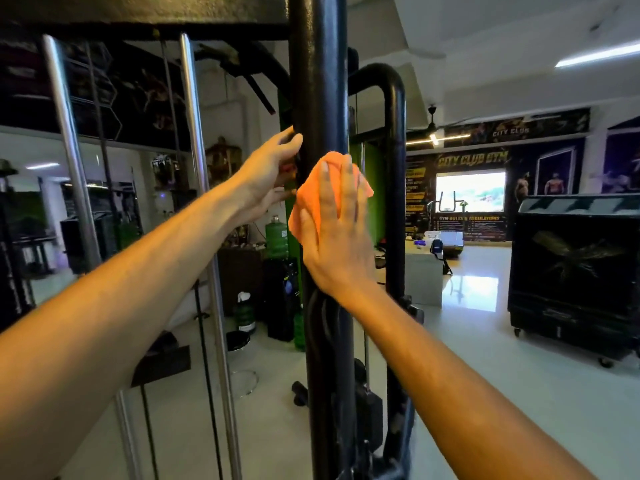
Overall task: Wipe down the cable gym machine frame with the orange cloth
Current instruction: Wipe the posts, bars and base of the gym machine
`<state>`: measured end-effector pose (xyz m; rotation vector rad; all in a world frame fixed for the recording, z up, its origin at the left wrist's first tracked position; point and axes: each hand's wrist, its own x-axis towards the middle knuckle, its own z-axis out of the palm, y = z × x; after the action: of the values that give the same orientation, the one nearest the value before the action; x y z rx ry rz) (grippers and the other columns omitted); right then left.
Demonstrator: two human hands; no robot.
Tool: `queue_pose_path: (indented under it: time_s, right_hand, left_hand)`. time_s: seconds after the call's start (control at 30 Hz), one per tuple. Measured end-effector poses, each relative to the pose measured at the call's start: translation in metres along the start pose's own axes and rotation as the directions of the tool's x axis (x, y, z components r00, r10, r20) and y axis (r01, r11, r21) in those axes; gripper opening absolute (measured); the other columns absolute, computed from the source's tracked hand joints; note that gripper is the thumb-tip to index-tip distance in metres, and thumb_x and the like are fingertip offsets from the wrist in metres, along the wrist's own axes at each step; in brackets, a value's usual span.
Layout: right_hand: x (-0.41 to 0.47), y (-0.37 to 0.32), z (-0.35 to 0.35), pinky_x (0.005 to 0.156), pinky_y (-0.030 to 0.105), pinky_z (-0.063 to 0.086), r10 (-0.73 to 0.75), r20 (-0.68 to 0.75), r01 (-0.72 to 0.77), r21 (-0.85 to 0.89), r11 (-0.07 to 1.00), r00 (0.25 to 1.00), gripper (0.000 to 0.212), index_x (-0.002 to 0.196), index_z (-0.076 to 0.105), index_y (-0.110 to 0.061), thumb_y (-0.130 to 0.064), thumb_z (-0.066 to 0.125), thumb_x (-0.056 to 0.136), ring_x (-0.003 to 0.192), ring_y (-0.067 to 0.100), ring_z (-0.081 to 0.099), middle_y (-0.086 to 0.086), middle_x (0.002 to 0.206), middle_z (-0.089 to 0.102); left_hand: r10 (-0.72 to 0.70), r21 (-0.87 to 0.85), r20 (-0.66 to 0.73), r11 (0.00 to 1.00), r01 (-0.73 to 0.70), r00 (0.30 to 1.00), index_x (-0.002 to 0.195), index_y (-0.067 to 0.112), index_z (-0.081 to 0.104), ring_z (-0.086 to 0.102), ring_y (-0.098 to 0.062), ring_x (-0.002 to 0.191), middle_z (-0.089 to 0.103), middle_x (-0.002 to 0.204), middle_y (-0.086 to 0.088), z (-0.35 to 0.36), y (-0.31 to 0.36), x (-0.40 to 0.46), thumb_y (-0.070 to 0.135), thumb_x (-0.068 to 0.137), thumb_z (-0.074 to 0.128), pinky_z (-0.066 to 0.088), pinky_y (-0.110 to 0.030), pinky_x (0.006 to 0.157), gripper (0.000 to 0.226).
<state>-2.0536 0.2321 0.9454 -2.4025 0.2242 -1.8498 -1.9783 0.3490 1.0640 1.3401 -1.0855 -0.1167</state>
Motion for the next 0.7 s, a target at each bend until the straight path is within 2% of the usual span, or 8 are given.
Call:
queue_pose_path:
  time_s: [0.07,0.13,0.2,0.3,0.37,0.5,0.63,0.7]
  right_hand:
    - [-0.049,0.004,0.011,0.127,0.064,0.032,0.011,0.036,-0.011,0.002,1.0,0.999,0.074,0.175,0.004,-0.02,-0.044,0.042,0.116,0.167,0.04,-0.007,0.01,0.181,-0.013]
    - [-0.076,0.009,0.018,0.129,0.065,0.027,0.021,0.058,-0.021,-0.009,1.0,0.998,0.072,0.174,0.005,-0.02,-0.046,0.039,0.116,0.167,0.039,-0.008,0.01,0.181,-0.013]
    - [-0.066,0.009,0.018,0.13,0.064,0.023,0.028,0.044,-0.028,-0.007,1.0,0.999,0.073,0.174,0.007,-0.018,-0.046,0.038,0.115,0.167,0.039,-0.005,0.011,0.181,-0.012]
    - [-0.024,0.004,0.009,0.129,0.064,0.021,-0.001,-0.004,0.0,-0.029,1.0,1.0,0.074,0.174,0.011,-0.015,-0.046,0.042,0.114,0.167,0.04,0.001,0.014,0.181,-0.007]
    - [-0.007,0.003,0.008,0.129,0.064,0.021,-0.012,-0.032,0.011,-0.055,0.998,0.999,0.073,0.174,0.012,-0.015,-0.045,0.042,0.114,0.167,0.04,0.002,0.014,0.181,-0.004]
    - [-0.053,0.002,0.018,0.134,0.059,0.017,0.005,-0.024,-0.006,-0.049,0.999,1.0,0.072,0.174,0.01,-0.016,-0.04,0.045,0.116,0.167,0.039,-0.006,0.013,0.181,-0.007]
    - [-0.131,0.013,0.029,0.135,0.043,-0.006,0.018,0.032,-0.014,-0.115,0.993,0.999,0.073,0.174,0.012,-0.018,-0.038,0.051,0.115,0.167,0.039,-0.006,0.011,0.182,-0.007]
    - [-0.123,0.014,0.028,0.136,0.05,0.002,0.03,0.054,-0.024,-0.1,0.995,0.998,0.071,0.174,0.012,-0.019,-0.039,0.048,0.116,0.168,0.037,-0.006,0.01,0.182,-0.008]
  left_hand:
    - [-0.001,-0.021,0.002,1.0,0.001,1.0,0.135,0.042,0.065,0.066,-0.024,0.128,0.069,0.134,0.004,0.001,-0.008,-0.003,0.043,0.108,0.06,0.049,-0.053,0.116,0.028]
    - [-0.006,-0.024,-0.002,1.0,0.006,1.0,0.143,0.04,0.062,0.065,-0.025,0.13,0.067,0.139,0.001,-0.001,-0.016,-0.007,0.046,0.105,0.064,0.048,-0.054,0.117,0.038]
    - [-0.019,-0.02,-0.011,1.0,0.019,1.0,0.15,0.039,0.056,0.062,-0.025,0.132,0.064,0.145,-0.001,-0.001,-0.02,-0.009,0.047,0.104,0.066,0.048,-0.053,0.117,0.048]
    - [-0.03,-0.003,-0.008,1.0,0.03,1.0,0.159,0.039,0.044,0.058,-0.017,0.128,0.059,0.138,0.011,0.002,-0.021,-0.012,0.044,0.106,0.064,0.047,-0.047,0.115,0.057]
    - [-0.032,-0.007,-0.014,0.999,0.032,0.999,0.163,0.038,0.038,0.053,-0.017,0.133,0.054,0.14,0.014,0.001,-0.025,-0.012,0.043,0.106,0.064,0.046,-0.047,0.116,0.063]
    - [-0.034,-0.037,0.005,0.999,0.034,0.999,0.153,0.045,0.049,0.059,-0.014,0.131,0.062,0.137,0.017,0.004,-0.039,-0.019,0.041,0.107,0.063,0.047,-0.046,0.113,0.048]
    - [-0.05,-0.039,0.044,0.998,0.052,0.998,0.147,0.049,0.057,0.06,-0.019,0.136,0.063,0.147,0.016,0.004,-0.062,-0.033,0.046,0.104,0.065,0.046,-0.052,0.119,0.044]
    - [-0.049,-0.043,0.073,0.998,0.053,0.996,0.148,0.051,0.057,0.058,-0.021,0.139,0.061,0.149,0.016,0.002,-0.068,-0.036,0.049,0.1,0.069,0.045,-0.053,0.119,0.05]
